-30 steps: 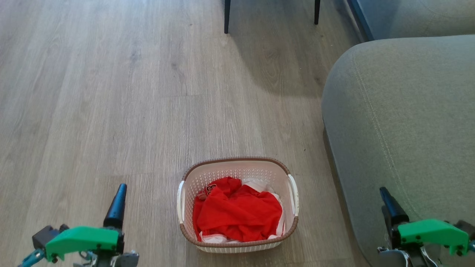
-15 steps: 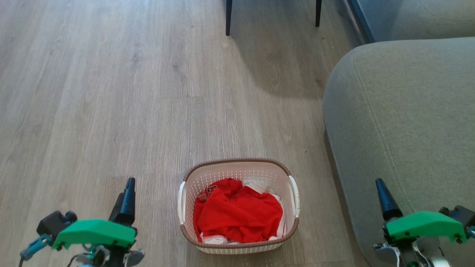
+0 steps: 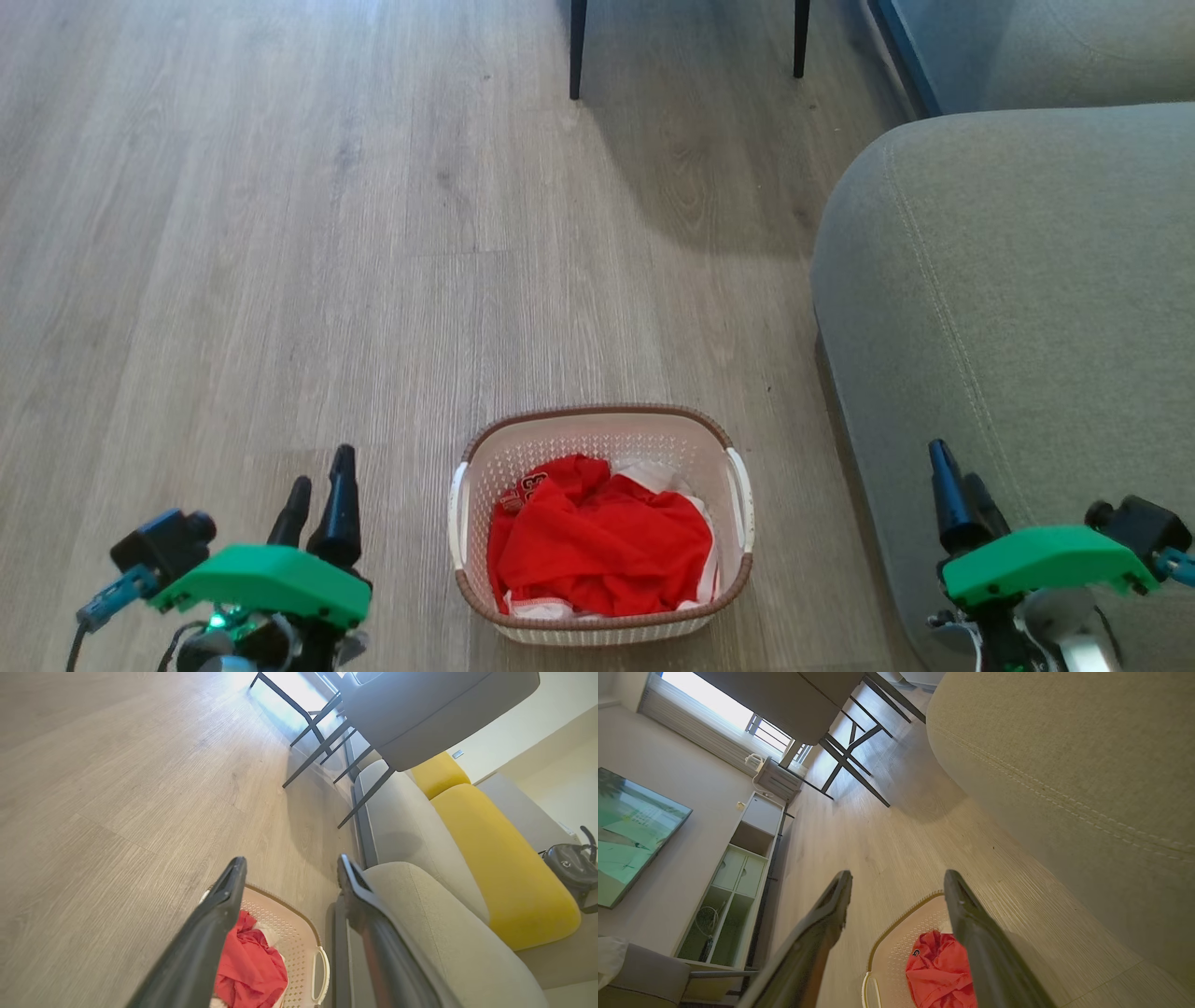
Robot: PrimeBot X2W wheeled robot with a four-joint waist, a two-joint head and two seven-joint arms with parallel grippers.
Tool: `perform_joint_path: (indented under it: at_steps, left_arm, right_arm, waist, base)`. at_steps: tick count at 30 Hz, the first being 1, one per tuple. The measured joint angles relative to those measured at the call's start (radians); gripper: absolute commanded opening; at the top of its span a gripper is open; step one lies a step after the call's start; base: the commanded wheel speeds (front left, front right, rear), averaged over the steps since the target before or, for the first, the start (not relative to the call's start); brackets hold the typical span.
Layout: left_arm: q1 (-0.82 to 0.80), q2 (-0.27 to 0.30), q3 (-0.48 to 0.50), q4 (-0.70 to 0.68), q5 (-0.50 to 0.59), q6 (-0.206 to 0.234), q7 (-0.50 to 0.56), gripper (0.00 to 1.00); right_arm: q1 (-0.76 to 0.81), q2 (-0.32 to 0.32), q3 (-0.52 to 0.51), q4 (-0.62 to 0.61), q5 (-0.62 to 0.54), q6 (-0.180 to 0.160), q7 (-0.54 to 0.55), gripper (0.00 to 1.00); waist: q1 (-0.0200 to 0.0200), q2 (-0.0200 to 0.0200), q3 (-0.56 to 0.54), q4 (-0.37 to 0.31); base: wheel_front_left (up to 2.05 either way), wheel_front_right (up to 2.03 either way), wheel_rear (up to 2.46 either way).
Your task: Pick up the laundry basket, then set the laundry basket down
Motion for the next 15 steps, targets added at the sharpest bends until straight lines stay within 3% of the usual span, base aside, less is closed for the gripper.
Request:
perform_joint_path:
  at_steps: [15]
  left_arm:
    - [0.022,0.044,-0.065,-0.025,0.177,0.07,-0.044,1.0]
  right_arm:
    - [0.002,-0.001,0.026,-0.02,-0.185,0.0,-0.045,1.0]
  waist:
    - [0.0,0.0,-0.008,0.002]
  base:
    - [0.0,0.0,0.0]
